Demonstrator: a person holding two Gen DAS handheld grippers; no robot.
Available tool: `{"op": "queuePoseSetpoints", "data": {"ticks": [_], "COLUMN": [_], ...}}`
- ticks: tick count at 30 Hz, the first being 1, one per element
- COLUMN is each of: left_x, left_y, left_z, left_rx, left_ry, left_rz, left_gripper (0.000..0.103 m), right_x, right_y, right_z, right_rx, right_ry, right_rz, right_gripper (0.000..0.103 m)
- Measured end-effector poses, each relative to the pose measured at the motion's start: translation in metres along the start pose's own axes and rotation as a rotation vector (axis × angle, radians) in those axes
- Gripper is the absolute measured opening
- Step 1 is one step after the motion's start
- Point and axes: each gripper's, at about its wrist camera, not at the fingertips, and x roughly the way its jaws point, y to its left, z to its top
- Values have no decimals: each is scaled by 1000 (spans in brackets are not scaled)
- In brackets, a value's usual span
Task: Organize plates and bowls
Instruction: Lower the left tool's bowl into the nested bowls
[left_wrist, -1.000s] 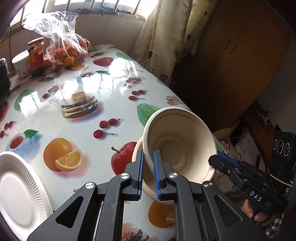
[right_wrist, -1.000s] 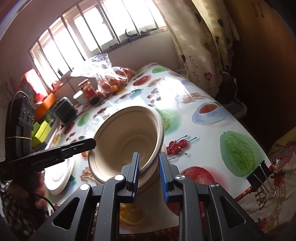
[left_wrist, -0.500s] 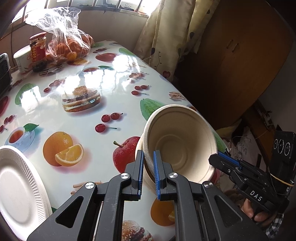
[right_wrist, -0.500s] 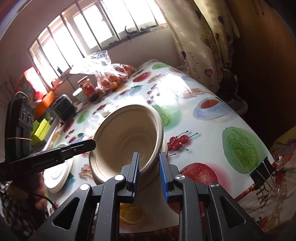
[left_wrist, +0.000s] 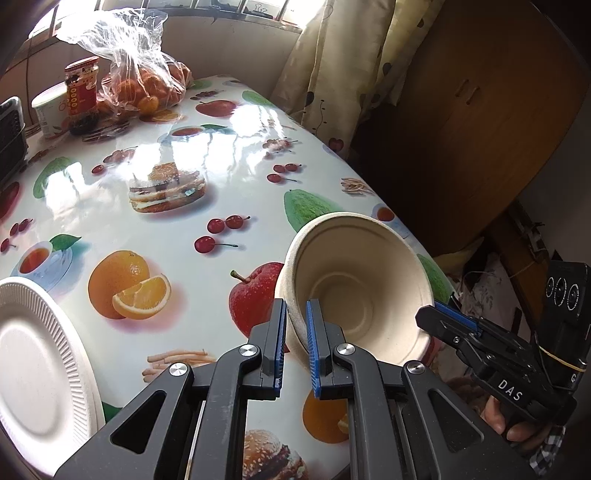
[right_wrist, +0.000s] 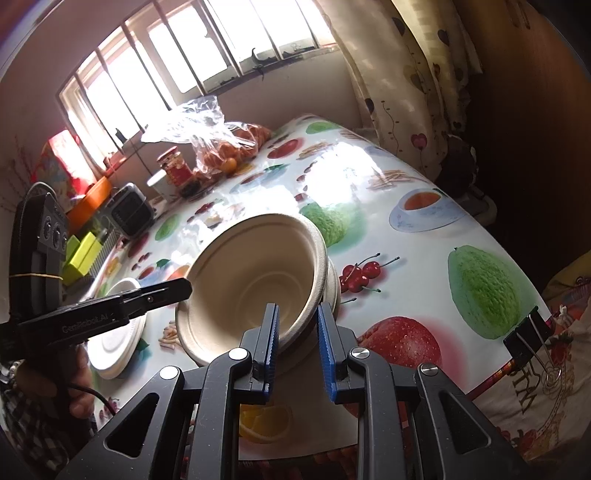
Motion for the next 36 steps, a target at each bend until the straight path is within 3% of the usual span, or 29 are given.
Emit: {"op": "queuePoseSetpoints", "data": {"ticks": [36], "left_x": [4], "left_y": [4], "left_z": [-2], "left_rx": [-23], "left_ry": [18], "left_rz": [-7], "left_gripper": [11], "right_x": [4], "right_y": [-1], "right_z": [-1], "right_rx": [1], "right_ry": [9], "right_rz": [-5], "right_gripper": [21]}}
